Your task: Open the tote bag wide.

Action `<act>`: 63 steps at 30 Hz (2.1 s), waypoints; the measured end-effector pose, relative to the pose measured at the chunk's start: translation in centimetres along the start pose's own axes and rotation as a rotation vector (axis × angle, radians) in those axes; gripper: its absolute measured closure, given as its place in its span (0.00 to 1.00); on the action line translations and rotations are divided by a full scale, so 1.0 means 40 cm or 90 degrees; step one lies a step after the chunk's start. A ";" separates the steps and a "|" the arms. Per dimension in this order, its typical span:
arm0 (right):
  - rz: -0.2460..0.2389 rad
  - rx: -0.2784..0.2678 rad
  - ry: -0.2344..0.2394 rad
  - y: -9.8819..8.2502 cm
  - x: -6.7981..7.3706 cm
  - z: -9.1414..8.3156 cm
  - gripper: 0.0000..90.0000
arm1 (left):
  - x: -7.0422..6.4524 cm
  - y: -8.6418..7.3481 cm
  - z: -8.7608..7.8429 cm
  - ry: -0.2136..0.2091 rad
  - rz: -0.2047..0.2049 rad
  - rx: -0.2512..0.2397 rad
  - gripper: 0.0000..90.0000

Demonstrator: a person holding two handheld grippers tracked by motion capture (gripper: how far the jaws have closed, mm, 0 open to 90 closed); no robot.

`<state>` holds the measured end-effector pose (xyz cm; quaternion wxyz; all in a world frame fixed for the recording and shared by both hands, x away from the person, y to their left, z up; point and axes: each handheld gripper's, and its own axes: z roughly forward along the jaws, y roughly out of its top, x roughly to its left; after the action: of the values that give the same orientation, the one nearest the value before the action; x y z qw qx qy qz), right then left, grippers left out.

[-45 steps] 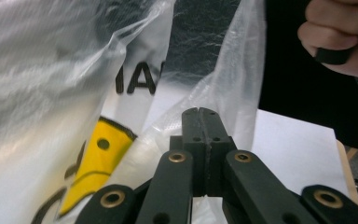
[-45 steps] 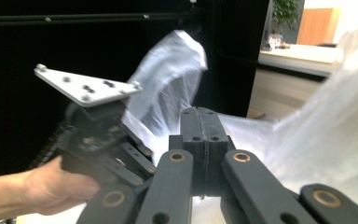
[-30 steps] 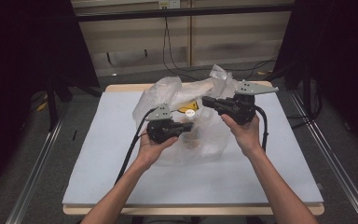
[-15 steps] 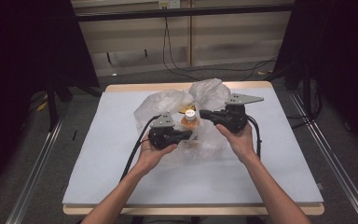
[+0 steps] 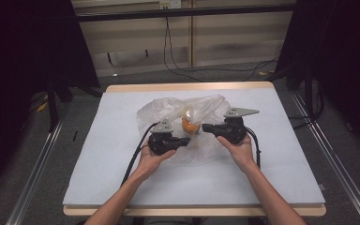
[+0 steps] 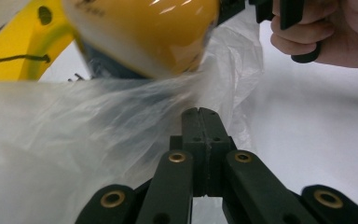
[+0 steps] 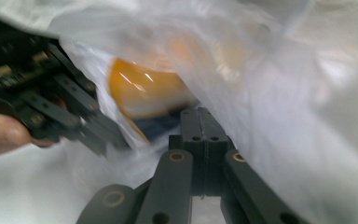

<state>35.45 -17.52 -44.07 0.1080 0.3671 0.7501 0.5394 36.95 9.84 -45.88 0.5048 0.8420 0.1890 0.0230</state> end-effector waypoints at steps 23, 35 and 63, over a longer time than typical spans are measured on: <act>-0.002 0.168 -0.038 -0.112 -0.054 0.043 1.00 | 0.049 -0.072 0.015 0.026 -0.046 0.112 1.00; -0.026 0.095 0.003 -0.076 0.005 -0.086 1.00 | -0.002 -0.037 -0.091 0.021 -0.020 0.032 1.00; -0.074 -0.041 0.041 0.167 0.063 -0.139 1.00 | 0.004 0.174 -0.162 0.056 0.030 -0.086 1.00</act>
<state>33.48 -18.92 -35.35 0.1265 0.3015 0.7555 0.5677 37.67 12.43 -36.73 0.5511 0.8082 0.1892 0.0849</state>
